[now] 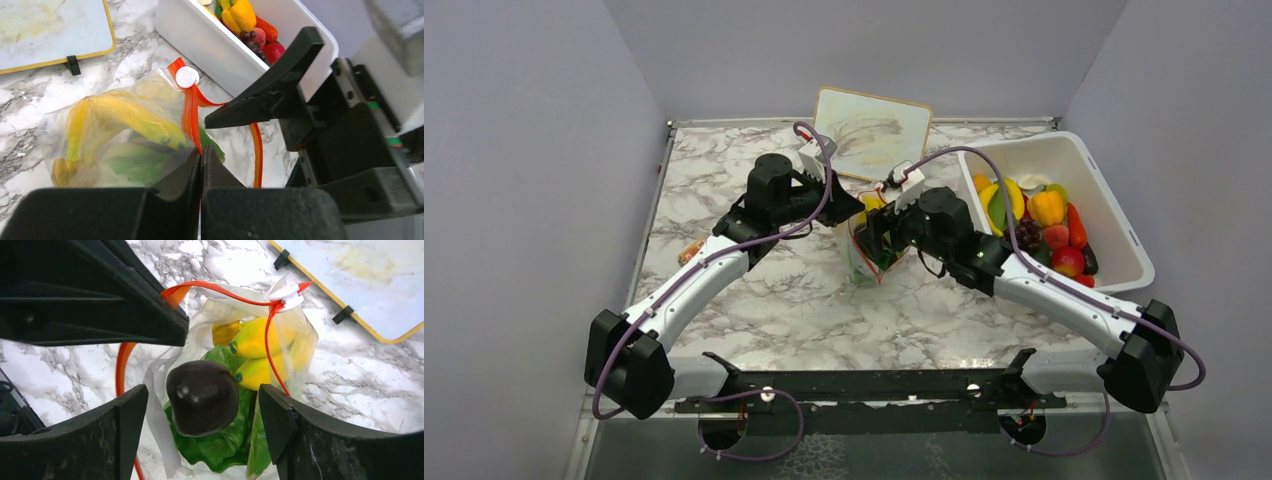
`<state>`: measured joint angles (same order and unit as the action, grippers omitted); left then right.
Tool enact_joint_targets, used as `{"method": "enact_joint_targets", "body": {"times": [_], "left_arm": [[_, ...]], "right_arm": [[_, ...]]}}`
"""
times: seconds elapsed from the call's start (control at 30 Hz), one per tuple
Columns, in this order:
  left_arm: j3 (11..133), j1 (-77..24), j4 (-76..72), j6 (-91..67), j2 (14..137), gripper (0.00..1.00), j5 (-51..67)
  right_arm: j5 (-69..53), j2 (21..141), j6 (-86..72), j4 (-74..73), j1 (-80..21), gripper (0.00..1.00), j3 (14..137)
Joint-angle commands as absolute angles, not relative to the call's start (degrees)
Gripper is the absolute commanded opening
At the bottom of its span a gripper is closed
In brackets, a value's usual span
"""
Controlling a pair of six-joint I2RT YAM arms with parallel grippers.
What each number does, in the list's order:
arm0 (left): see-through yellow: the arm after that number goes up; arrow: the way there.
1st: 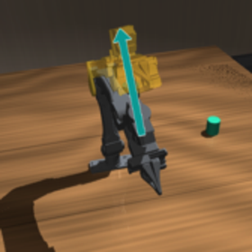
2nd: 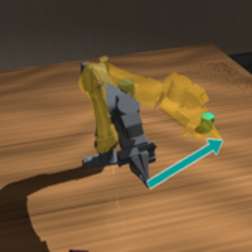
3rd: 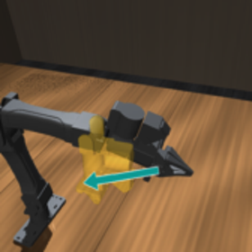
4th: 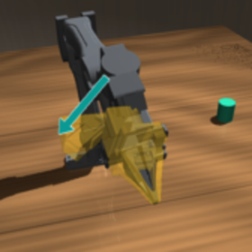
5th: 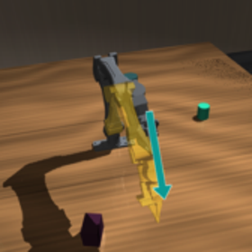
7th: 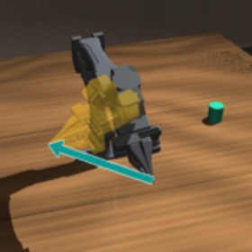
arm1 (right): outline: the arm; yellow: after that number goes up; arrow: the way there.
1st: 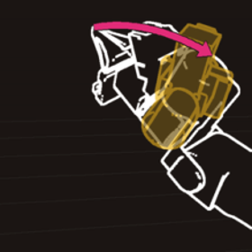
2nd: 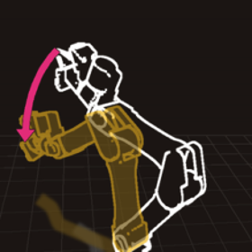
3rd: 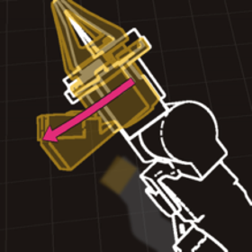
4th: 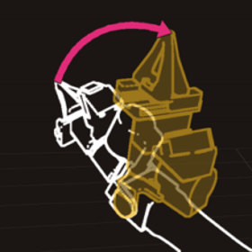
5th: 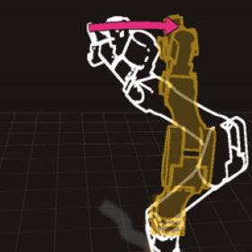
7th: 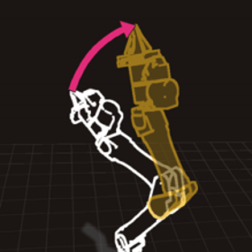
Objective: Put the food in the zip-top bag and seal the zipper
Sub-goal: Place the fake fruit in the zipper food storage bag.
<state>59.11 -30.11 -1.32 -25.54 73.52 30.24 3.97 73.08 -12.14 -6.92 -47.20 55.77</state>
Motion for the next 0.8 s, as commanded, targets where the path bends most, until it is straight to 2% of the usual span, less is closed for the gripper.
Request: {"method": "enact_joint_targets", "body": {"times": [0.0,0.4,0.5,0.63,0.73,0.77], "left_arm": [[60.5,-30.0,-1.2,-22.5,70.9,0.0,27.3],[61.8,-30.0,2.2,-19.2,69.4,0.0,24.3],[61.7,-30.0,3.0,-17.9,68.3,0.0,23.2],[61.9,-30.1,4.0,-16.7,67.1,0.0,23.6],[61.5,-30.0,4.7,-15.6,66.2,0.0,25.0],[61.0,-30.0,4.7,-15.1,65.7,0.0,25.4]], "right_arm": [[1.3,70.7,-11.5,-8.0,-47.3,0.84,56.1],[2.1,67.6,-10.7,-20.2,-47.3,1.0,71.3],[5.0,67.5,-7.6,-21.6,-47.2,1.0,74.6],[16.3,70.2,-3.2,-24.3,-47.0,1.0,78.9],[21.5,73.1,0.3,-25.1,-44.1,0.94,81.3],[21.4,73.9,0.5,-25.6,-42.2,0.89,82.0]]}}
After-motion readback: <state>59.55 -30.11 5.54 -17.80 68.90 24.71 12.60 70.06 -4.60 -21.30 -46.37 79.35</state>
